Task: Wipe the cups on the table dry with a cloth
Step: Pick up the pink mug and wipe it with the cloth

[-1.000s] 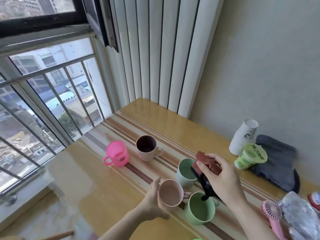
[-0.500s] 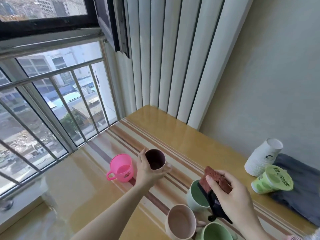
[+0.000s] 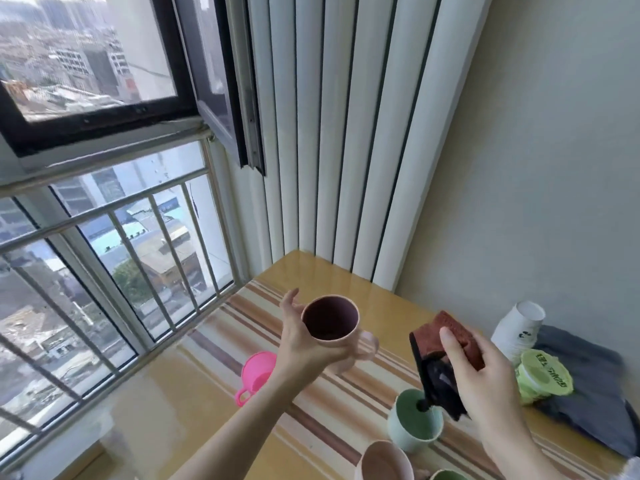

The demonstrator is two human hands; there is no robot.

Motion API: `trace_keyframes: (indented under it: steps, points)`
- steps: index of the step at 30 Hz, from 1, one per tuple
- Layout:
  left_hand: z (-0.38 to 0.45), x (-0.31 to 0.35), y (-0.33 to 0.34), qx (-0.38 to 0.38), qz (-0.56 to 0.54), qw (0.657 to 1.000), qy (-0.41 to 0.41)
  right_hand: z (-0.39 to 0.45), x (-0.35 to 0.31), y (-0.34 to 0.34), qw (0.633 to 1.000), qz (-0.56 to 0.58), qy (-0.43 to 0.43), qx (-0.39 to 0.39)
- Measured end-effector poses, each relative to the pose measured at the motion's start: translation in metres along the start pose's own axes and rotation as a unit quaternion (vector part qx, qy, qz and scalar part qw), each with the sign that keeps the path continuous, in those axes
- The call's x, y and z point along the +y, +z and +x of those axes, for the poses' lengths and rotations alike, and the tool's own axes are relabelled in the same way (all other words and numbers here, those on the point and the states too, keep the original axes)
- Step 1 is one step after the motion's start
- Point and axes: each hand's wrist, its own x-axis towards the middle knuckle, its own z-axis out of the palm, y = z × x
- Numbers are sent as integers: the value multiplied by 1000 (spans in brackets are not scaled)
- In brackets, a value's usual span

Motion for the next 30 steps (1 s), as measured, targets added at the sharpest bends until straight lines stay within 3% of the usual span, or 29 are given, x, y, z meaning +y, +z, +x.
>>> trace_keyframes:
  steps: [6, 13, 19, 26, 30]
  points:
    - [-36, 138, -65, -36, -95, 991, 88, -20, -123, 16, 985, 135, -103, -13]
    - [-90, 247, -105, -23, -210, 965, 157, -80, -203, 37, 929, 311, -190, -60]
    - [-118, 278, -121, -88, -232, 953, 175, -86, -243, 21, 923, 332, -170, -90]
    - [-130, 293, -113, -28, -157, 966, 205, -103, -244, 26, 934, 258, -243, 44]
    - [-141, 291, -102, -50, -171, 966, 187, -109, -235, 30, 939, 194, -276, 73]
